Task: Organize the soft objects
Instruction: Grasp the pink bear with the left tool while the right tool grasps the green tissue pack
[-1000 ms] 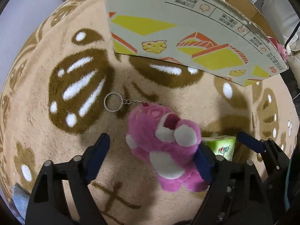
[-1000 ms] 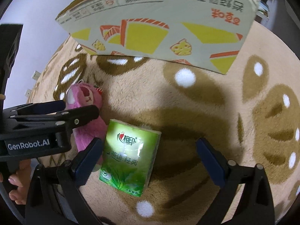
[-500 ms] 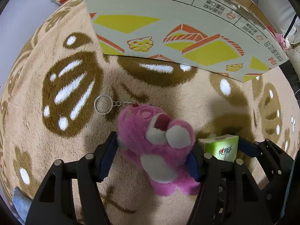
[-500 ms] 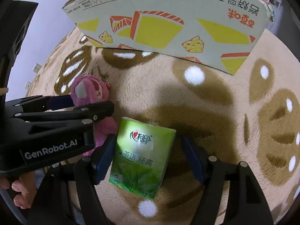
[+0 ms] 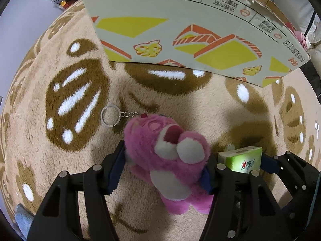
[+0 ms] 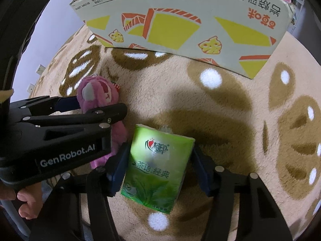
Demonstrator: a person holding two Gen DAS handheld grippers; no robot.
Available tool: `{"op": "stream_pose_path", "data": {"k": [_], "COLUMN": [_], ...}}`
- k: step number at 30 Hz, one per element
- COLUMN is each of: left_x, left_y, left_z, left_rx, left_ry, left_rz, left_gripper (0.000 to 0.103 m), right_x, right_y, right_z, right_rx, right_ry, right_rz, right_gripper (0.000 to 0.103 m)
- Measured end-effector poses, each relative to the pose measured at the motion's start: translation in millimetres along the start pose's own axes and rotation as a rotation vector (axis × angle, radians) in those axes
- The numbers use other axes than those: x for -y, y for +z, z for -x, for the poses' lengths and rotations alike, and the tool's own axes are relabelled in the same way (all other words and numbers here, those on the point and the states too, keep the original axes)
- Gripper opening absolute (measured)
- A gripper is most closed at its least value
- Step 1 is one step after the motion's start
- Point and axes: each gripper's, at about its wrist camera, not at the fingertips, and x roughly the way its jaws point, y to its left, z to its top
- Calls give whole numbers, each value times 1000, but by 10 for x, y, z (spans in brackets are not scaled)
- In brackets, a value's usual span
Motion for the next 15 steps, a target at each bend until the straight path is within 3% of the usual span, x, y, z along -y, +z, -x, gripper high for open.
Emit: {"op": "stream_pose_path", "data": {"k": [15], "left_x": [-106], "left_y": [-147], "left_z": [251], "left_rx": [25], "left_ry": [19], "left_rz": [-20], "left_gripper": [56], "right_x": [103], "right_y": [-48], "right_z": [171], "right_rx": [56], "right_ry": [-11], "right_rz": [-27], "right_gripper": [59]}}
